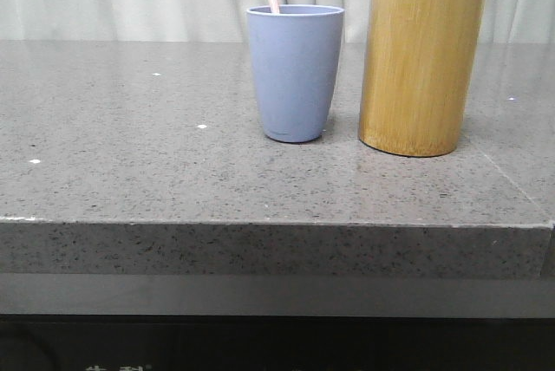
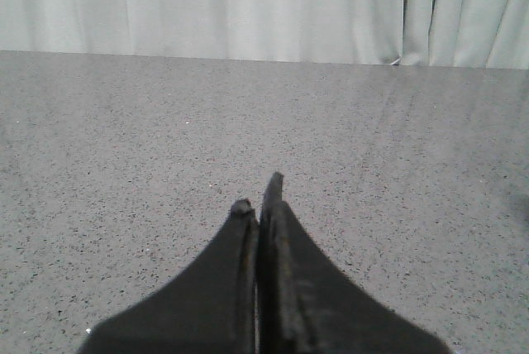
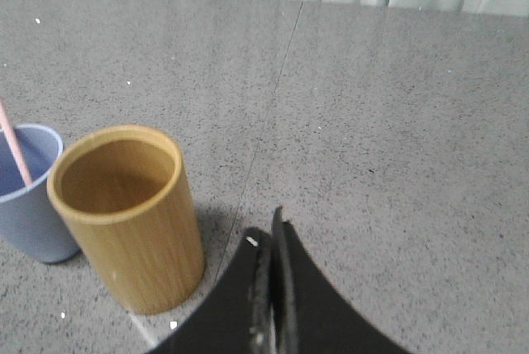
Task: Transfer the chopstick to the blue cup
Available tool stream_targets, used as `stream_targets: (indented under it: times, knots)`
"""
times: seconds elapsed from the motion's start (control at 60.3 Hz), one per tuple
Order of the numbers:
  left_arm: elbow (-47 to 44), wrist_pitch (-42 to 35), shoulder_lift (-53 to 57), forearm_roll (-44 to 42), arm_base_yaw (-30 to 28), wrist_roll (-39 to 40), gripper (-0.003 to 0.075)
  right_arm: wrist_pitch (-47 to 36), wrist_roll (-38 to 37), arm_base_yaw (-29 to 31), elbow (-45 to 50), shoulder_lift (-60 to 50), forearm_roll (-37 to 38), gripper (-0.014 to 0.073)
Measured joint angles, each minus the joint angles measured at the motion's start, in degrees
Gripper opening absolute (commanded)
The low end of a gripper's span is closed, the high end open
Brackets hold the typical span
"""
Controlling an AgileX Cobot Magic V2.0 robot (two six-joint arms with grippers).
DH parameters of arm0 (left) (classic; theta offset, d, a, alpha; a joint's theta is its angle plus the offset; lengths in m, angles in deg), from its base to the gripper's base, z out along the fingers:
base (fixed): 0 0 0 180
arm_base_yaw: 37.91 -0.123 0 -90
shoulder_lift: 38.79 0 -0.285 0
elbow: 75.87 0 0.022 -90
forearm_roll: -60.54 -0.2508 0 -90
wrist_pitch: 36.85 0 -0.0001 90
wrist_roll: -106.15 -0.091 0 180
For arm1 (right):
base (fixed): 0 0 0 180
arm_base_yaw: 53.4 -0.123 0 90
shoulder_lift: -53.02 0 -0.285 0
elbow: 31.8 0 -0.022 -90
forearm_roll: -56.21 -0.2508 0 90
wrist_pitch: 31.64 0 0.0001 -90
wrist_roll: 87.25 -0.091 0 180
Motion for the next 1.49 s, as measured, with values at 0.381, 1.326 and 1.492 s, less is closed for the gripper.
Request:
stream_targets:
  times: [0.381,1.326,1.492]
  knots:
    - [0.0,0.0,0.0,0.0,0.0,0.0,-0.0019,-4.5,0.0,0.0,22.3,-28.0,0.0,-0.0069]
    - [0.0,0.0,0.0,0.0,0.0,0.0,-0.0019,-6.2,0.0,0.0,22.7,-31.3,0.0,-0.0069]
    - [-0.4,-0.6,0.2,0.0,0.0,0.0,-0.0019,-6.2,0.0,0.0,22.7,-31.3,0.0,-0.0069]
